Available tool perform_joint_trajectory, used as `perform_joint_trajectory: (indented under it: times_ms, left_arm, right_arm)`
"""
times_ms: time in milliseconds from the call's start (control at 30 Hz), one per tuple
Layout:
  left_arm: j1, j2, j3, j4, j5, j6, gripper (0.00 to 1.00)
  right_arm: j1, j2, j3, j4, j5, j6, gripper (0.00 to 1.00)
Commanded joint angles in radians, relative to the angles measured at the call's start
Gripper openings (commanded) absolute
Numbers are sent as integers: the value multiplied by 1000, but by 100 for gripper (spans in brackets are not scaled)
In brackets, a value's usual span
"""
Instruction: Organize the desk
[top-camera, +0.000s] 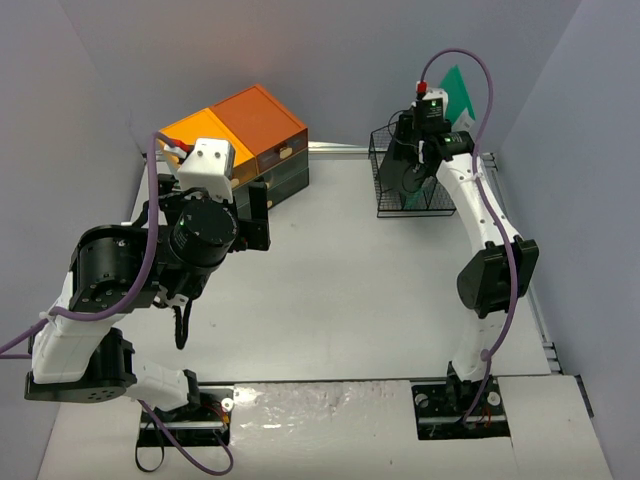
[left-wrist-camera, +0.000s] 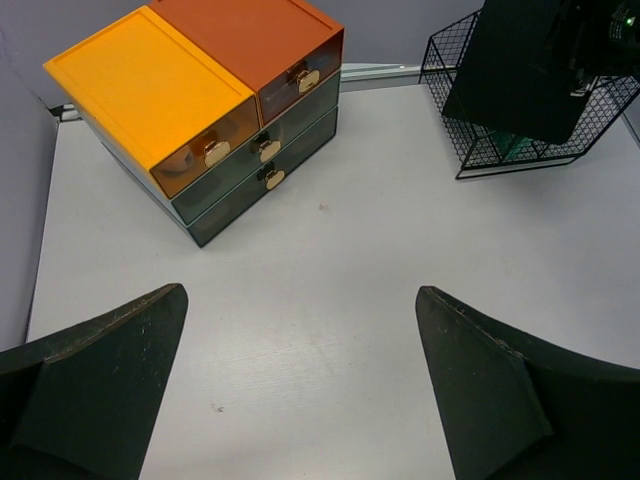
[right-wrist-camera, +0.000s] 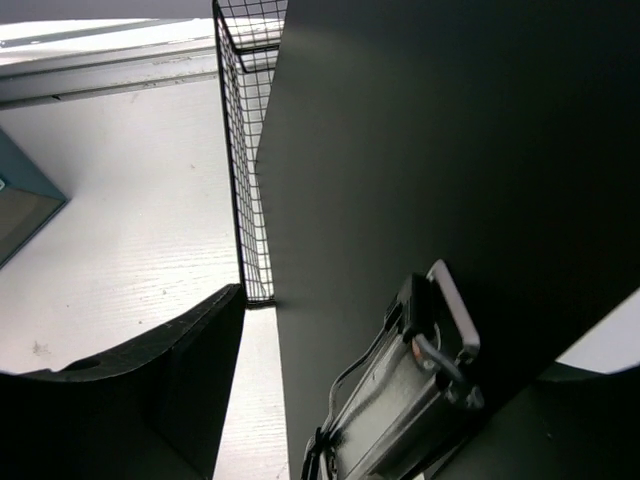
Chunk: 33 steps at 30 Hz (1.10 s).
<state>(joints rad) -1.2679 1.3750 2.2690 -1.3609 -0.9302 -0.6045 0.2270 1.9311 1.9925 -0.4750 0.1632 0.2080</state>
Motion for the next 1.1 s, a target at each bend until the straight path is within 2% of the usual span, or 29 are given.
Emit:
perform_joint_trajectory:
  times_ms: [0,300,700,900,1067]
  left_arm:
    - [11,-13,1,-90,7,27,97]
    - [13,-16,-6,-66,28,42,97]
    - [13,-39,-30,-54,39,40,97]
    - [15,-53,-64,-34,45,40,97]
    - [14,-71,-103,-8,57,35,97]
  right_arm:
    - [30,-137,0,75,55,16,59]
    - [41,-236,-48,71,128,30,63]
    - [51,-323,-141,38,131,133,64]
    - [96,-428,-307,31,106,275,63]
    - [146,-568,-563,185,144,391,62]
